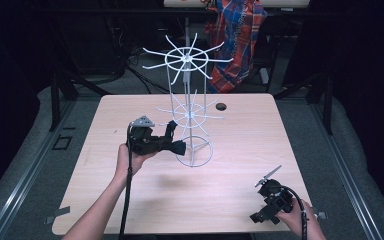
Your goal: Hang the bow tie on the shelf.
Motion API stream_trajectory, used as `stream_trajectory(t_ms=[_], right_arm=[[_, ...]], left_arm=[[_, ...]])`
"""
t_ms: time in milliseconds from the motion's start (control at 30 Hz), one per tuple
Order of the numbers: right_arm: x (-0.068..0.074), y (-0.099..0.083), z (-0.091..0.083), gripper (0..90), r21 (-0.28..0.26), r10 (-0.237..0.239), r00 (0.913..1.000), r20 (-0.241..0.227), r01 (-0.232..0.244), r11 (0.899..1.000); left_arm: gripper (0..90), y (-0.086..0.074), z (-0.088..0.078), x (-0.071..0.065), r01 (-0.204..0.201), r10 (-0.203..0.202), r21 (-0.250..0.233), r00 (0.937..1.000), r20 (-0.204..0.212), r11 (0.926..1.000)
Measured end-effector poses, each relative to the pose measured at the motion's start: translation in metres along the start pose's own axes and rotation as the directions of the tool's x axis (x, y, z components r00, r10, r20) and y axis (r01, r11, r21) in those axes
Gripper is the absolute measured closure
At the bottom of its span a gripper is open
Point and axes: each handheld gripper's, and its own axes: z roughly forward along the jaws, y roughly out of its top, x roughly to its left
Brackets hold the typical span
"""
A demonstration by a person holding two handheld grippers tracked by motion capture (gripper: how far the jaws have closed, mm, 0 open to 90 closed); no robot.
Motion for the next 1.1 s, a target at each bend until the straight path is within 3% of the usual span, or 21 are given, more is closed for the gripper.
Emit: stream_trajectory(t_ms=[333,400,433,667,900,1100], right_arm=[[0.0005,-0.0004,-0.0003,12.3,-0.001,0.001,1.0,0.0,-0.001,1.0],[0.0004,-0.0006,-0.0004,12.3,0.0,0.004,1.0,-0.001,-0.004,1.0],[0.0007,-0.0008,0.0002,12.3,-0.01,0.012,0.9999,-0.008,-0.012,1.0],[0.0004,-0.0007,0.0003,12.3,-0.004,0.008,1.0,-0.002,-0.008,1.0],[0.0013,-0.0013,0.0008,12.3,-0.018,0.021,0.9996,-0.02,-0.021,1.0],[-0.0004,-0.002,-0.0001,12.3,-0.01,0.01,0.9999,-0.006,-0.01,1.0]], left_arm=[[84.1,-0.0006,0.002,-0.0025,-0.012,0.012,0.004,0.9998,-0.017,0.9999],[79.5,-0.0009,0.0035,-0.0032,-0.01,0.011,0.011,0.9991,-0.04,0.9999],[78.4,-0.0008,0.0034,-0.0018,-0.016,0.016,0.025,0.9998,-0.012,0.9996],[75.0,-0.0011,0.0033,-0.0014,-0.016,0.017,0.03,0.9996,-0.021,0.9994],[59.9,-0.0022,0.0037,-0.0003,-0.002,0.004,0.037,0.9981,-0.062,0.9993],[46.2,-0.0011,0.0013,-0.0019,0.004,-0.001,0.024,0.9955,-0.095,0.9997]])
